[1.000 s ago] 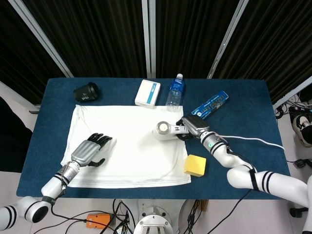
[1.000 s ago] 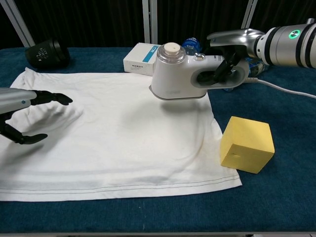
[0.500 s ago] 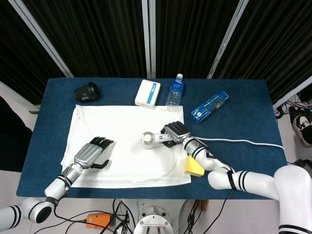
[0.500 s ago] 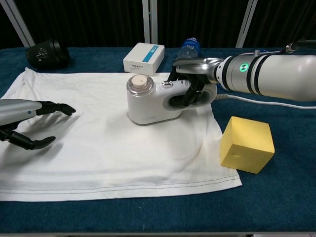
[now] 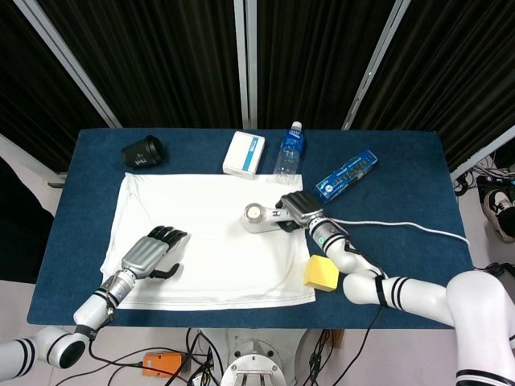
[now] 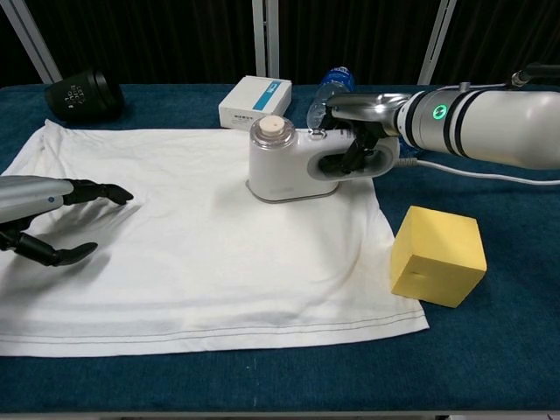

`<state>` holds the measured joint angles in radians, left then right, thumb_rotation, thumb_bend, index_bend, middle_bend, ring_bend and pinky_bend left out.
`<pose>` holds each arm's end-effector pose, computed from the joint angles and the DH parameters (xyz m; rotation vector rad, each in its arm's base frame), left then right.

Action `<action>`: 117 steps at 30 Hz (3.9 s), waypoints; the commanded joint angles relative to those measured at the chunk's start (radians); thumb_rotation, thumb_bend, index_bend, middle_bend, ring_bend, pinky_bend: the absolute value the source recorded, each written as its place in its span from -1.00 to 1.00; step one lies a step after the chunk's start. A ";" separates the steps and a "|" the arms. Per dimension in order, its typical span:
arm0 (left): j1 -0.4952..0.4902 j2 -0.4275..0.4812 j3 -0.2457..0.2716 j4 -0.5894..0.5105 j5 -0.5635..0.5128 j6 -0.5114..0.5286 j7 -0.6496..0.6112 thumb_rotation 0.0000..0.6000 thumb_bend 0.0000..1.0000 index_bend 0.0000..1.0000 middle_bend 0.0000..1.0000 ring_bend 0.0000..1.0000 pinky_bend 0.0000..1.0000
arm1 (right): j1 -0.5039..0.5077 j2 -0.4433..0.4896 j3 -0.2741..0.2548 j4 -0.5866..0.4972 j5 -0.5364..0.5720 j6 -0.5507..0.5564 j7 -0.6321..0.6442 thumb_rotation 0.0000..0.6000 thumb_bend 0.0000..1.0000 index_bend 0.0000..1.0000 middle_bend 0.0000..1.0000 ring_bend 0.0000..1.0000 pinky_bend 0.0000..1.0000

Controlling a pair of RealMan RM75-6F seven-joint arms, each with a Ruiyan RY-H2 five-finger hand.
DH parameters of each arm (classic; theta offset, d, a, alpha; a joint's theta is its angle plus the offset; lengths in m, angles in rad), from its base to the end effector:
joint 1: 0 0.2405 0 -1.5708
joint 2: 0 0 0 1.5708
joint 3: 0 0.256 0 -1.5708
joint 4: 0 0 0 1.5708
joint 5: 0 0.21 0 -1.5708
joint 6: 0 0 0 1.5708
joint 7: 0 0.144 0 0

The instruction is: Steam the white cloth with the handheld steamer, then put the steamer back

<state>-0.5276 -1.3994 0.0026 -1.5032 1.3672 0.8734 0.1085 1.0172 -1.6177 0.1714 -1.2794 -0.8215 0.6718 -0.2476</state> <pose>-0.2446 0.2667 -0.0047 -2.0025 -1.1298 -0.7139 -0.1097 -0.3951 -0.0544 1.9803 -1.1637 0.7937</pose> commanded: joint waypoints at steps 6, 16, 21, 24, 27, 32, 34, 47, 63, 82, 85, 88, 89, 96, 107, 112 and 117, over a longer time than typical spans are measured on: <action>-0.001 0.002 0.005 -0.001 0.002 0.011 0.002 0.25 -0.24 -0.88 -0.84 -1.00 -1.00 | -0.033 0.048 0.023 -0.049 -0.005 0.033 0.039 1.00 0.15 0.93 0.73 0.77 0.11; -0.002 0.011 0.008 -0.012 -0.001 0.025 0.009 0.24 -0.24 -0.88 -0.84 -1.00 -1.00 | -0.011 0.012 0.021 -0.117 -0.107 -0.002 0.068 1.00 0.16 0.93 0.74 0.78 0.11; -0.004 0.010 0.013 -0.013 -0.008 0.020 0.016 0.24 -0.24 -0.88 -0.84 -1.00 -1.00 | 0.009 -0.042 0.010 -0.061 -0.103 -0.001 0.038 1.00 0.15 0.93 0.74 0.78 0.11; -0.006 0.008 0.014 -0.012 -0.010 0.020 0.019 0.24 -0.24 -0.88 -0.84 -1.00 -1.00 | 0.012 -0.055 0.012 -0.030 -0.090 0.008 0.028 1.00 0.16 0.93 0.74 0.78 0.11; -0.006 0.008 0.013 -0.011 -0.012 0.022 0.019 0.24 -0.24 -0.88 -0.84 -1.00 -1.00 | 0.006 -0.057 0.019 -0.001 -0.070 0.018 0.028 1.00 0.16 0.93 0.74 0.78 0.10; -0.008 0.005 0.014 -0.008 -0.014 0.024 0.019 0.24 -0.24 -0.88 -0.84 -1.00 -1.00 | -0.007 -0.052 0.027 0.049 -0.042 0.039 0.022 1.00 0.16 0.93 0.74 0.78 0.11; -0.007 0.004 0.014 -0.007 -0.015 0.025 0.016 0.25 -0.24 -0.88 -0.84 -1.00 -1.00 | -0.016 -0.049 0.041 0.051 -0.033 0.040 0.043 1.00 0.16 0.93 0.74 0.78 0.11; -0.007 0.004 0.021 -0.006 -0.014 0.030 0.019 0.24 -0.24 -0.88 -0.84 -1.00 -1.00 | -0.006 -0.066 0.073 0.057 -0.058 -0.020 0.117 1.00 0.16 0.93 0.74 0.78 0.11; -0.005 0.005 0.021 -0.004 -0.015 0.039 0.018 0.25 -0.24 -0.88 -0.84 -1.00 -1.00 | -0.047 0.086 -0.022 -0.202 -0.147 -0.058 0.100 1.00 0.16 0.93 0.74 0.78 0.11; -0.020 -0.006 0.020 -0.008 -0.019 0.026 0.041 0.24 -0.24 -0.88 -0.84 -1.00 -1.00 | -0.051 0.053 0.052 -0.060 -0.165 -0.030 0.232 1.00 0.16 0.93 0.74 0.79 0.11; -0.021 -0.006 0.022 -0.010 -0.019 0.025 0.046 0.25 -0.24 -0.88 -0.84 -1.00 -1.00 | -0.034 0.019 0.055 -0.015 -0.160 -0.048 0.233 1.00 0.16 0.94 0.74 0.79 0.11; -0.021 -0.007 0.025 -0.011 -0.020 0.024 0.052 0.24 -0.24 -0.88 -0.84 -1.00 -1.00 | -0.025 0.000 0.046 -0.001 -0.172 -0.066 0.231 1.00 0.16 0.94 0.74 0.79 0.11; -0.021 -0.007 0.025 -0.012 -0.020 0.024 0.053 0.25 -0.24 -0.88 -0.84 -1.00 -1.00 | -0.025 0.000 0.043 -0.005 -0.177 -0.069 0.232 1.00 0.16 0.94 0.74 0.79 0.11; -0.022 -0.006 0.024 -0.014 -0.018 0.030 0.055 0.25 -0.24 -0.88 -0.84 -1.00 -1.00 | -0.045 0.046 0.008 -0.093 -0.229 -0.075 0.232 1.00 0.16 0.94 0.74 0.79 0.11; -0.021 -0.004 0.025 -0.019 -0.022 0.033 0.061 0.24 -0.24 -0.88 -0.84 -1.00 -1.00 | -0.088 0.147 -0.041 -0.253 -0.313 -0.070 0.254 1.00 0.16 0.94 0.74 0.79 0.11; -0.019 0.002 0.019 -0.027 -0.018 0.049 0.062 0.25 -0.23 -0.88 -0.84 -1.00 -1.00 | -0.146 0.193 -0.017 -0.288 -0.359 0.037 0.308 1.00 0.16 0.94 0.74 0.79 0.11; -0.006 0.028 0.012 -0.047 -0.011 0.083 0.049 0.24 -0.23 -0.88 -0.84 -1.00 -1.00 | -0.230 0.304 -0.030 -0.343 -0.423 0.131 0.375 1.00 0.16 0.94 0.74 0.79 0.10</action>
<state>-0.5374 -1.3780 0.0160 -1.5453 1.3529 0.9499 0.1600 0.8320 -1.3680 0.1480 -1.5902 -1.2081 0.7650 0.0903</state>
